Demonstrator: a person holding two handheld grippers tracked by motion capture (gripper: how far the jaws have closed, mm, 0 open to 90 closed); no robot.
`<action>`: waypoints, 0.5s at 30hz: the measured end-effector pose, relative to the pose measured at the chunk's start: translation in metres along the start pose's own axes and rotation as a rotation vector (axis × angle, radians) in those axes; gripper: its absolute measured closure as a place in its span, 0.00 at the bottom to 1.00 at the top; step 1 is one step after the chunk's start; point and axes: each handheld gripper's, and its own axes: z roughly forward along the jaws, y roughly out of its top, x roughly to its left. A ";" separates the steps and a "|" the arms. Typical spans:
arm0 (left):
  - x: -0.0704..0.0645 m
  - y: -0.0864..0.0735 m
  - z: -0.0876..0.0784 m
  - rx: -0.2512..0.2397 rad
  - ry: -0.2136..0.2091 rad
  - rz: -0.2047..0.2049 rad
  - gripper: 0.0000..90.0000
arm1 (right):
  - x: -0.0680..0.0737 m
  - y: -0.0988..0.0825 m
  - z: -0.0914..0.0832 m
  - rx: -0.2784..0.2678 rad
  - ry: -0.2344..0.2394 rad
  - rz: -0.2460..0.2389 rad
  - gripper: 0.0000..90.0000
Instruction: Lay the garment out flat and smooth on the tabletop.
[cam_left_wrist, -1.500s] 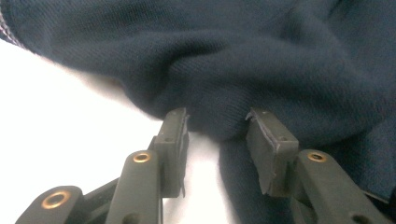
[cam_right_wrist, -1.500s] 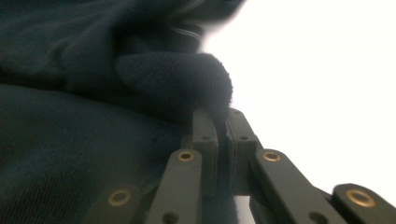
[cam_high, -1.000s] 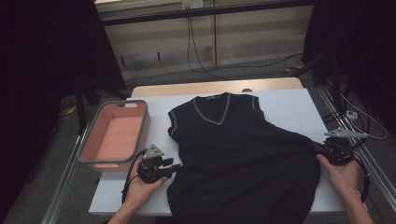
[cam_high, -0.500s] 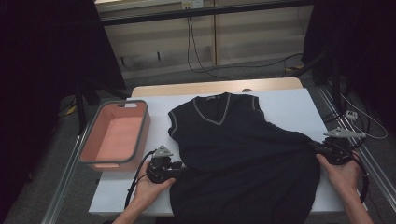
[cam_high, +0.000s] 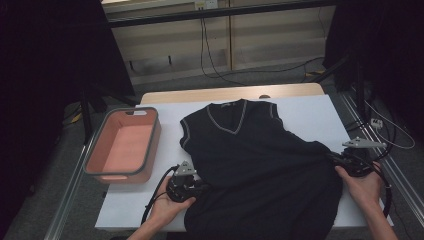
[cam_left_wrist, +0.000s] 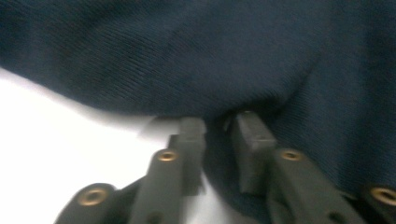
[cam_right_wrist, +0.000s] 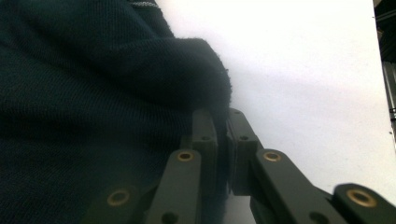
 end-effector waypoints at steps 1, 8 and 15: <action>0.000 0.000 -0.001 0.007 -0.015 -0.001 0.88 | 0.000 0.000 0.000 0.000 0.002 -0.001 0.94; -0.004 -0.006 -0.015 0.055 0.069 0.053 0.97 | 0.001 0.000 -0.001 -0.005 0.007 0.001 0.94; 0.014 -0.025 -0.046 0.052 0.150 -0.002 0.97 | 0.002 0.000 -0.001 -0.005 0.019 0.002 0.93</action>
